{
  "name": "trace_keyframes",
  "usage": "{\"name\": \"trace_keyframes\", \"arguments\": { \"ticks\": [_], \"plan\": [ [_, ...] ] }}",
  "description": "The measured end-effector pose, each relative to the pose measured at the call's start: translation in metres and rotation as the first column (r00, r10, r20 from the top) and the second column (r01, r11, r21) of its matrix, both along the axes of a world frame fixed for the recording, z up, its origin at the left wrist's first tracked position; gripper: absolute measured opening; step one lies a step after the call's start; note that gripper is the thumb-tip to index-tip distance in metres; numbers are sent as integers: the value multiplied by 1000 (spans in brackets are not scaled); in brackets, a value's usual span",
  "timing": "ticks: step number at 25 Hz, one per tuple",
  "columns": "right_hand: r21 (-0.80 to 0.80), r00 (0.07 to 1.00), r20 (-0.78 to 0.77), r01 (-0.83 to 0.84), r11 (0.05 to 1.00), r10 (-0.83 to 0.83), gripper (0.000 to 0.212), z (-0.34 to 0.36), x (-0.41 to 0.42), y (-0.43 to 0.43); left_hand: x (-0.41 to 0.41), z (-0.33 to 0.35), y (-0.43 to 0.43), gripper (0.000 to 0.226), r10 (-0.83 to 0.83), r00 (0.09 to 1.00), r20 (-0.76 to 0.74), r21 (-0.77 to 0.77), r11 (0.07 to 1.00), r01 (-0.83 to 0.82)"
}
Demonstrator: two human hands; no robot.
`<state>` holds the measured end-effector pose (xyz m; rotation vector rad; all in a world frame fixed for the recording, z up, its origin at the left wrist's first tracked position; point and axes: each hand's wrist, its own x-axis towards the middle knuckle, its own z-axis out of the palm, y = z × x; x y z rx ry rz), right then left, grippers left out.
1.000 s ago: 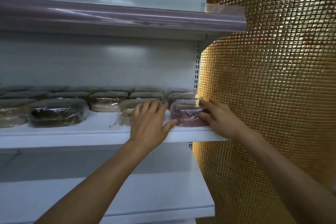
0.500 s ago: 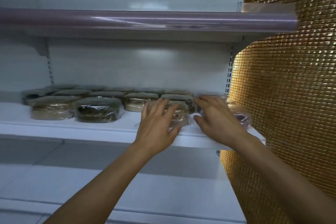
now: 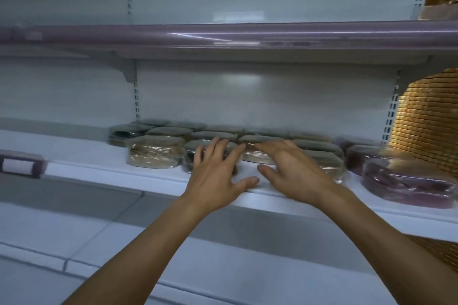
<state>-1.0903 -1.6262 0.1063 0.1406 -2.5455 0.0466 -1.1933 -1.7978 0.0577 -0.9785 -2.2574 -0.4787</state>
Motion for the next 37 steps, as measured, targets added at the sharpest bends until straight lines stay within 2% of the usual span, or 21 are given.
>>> {"name": "trace_keyframes", "arguments": {
  "ticks": [6,11,18,23,26,33,37],
  "plan": [
    [-99,1000,17,-11,995,12,65,-25,-52,-48,-51,-10,-60,75,50,997,-62,89,995,-45],
    [-264,1000,-24,-7,964,1,68,-47,-69,-55,-71,-18,-83,75,-32,995,-89,116,992,42],
    [-347,997,41,74,935,-64,78,-48,-76,-59,-81,-11,-84,63,-83,993,-83,82,993,90],
    [-412,994,-91,20,911,-63,73,-40,-64,-72,-67,1,-77,58,-220,976,-7,218,952,216],
    [-399,986,-157,-6,917,-62,71,-21,-64,-84,-58,21,-87,61,-281,960,-2,334,904,266],
    [-312,993,-96,-89,946,62,68,14,-110,-154,-76,39,-156,87,-144,979,147,333,939,88],
    [-237,977,-100,-209,949,191,60,15,-141,-212,-100,36,-205,96,52,990,133,388,916,-100]
  ]
}}
